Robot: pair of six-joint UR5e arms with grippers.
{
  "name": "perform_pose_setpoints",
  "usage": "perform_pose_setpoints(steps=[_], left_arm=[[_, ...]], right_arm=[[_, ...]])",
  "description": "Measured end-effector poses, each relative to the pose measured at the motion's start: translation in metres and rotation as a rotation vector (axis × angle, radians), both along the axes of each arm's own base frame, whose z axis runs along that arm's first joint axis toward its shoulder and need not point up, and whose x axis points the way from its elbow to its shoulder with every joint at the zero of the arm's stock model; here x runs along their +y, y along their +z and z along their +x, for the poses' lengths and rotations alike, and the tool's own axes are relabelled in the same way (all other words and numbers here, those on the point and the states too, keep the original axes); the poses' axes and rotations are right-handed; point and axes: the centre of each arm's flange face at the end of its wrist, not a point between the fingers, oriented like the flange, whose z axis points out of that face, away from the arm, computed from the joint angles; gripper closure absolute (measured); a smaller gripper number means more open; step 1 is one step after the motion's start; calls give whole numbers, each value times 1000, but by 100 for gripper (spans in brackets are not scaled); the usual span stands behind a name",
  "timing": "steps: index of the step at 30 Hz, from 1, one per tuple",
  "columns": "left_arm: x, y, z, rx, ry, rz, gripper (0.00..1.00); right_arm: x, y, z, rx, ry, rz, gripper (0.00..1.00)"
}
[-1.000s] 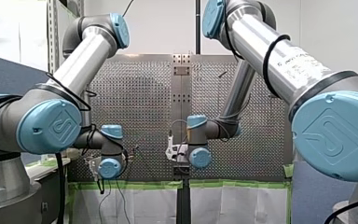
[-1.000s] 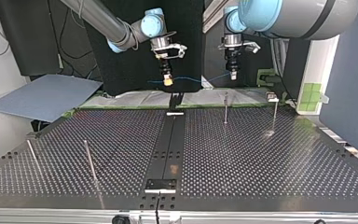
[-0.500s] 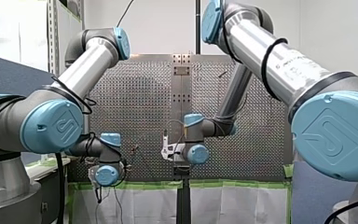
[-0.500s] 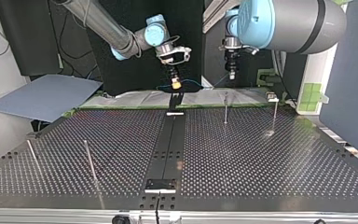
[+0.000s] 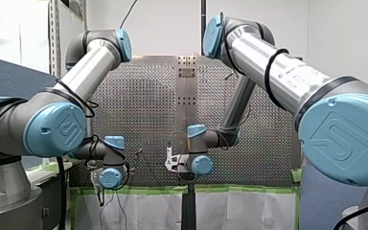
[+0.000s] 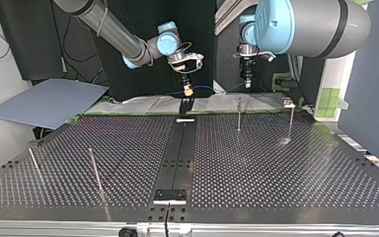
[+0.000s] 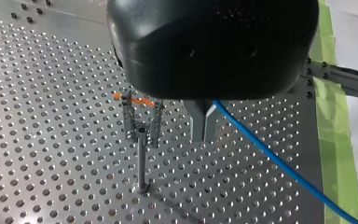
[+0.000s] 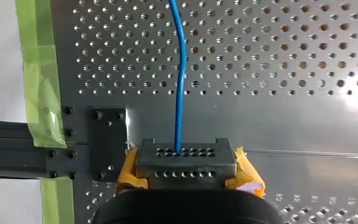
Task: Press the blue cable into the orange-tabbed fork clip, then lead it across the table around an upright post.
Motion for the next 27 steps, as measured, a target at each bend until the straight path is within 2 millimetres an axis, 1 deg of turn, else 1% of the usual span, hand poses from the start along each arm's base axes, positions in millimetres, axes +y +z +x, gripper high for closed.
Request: perform_pose_setpoints(steps=[3, 10, 16, 20, 27], left_arm=[[1, 1, 4, -7, 4, -2, 100], [1, 2, 17, -10, 0, 0, 100], [1, 3, 23, -14, 1, -4, 100], [3, 3, 24, -10, 4, -2, 100], [5, 0, 20, 32, 7, 17, 100]], right_arm=[[-4, -2, 3, -2, 1, -2, 100], [-15, 0, 7, -10, -4, -9, 100], [-25, 1, 7, -13, -14, -13, 100], [-30, 0, 6, -10, -17, -14, 100], [-31, -1, 6, -5, -13, -12, 100]])
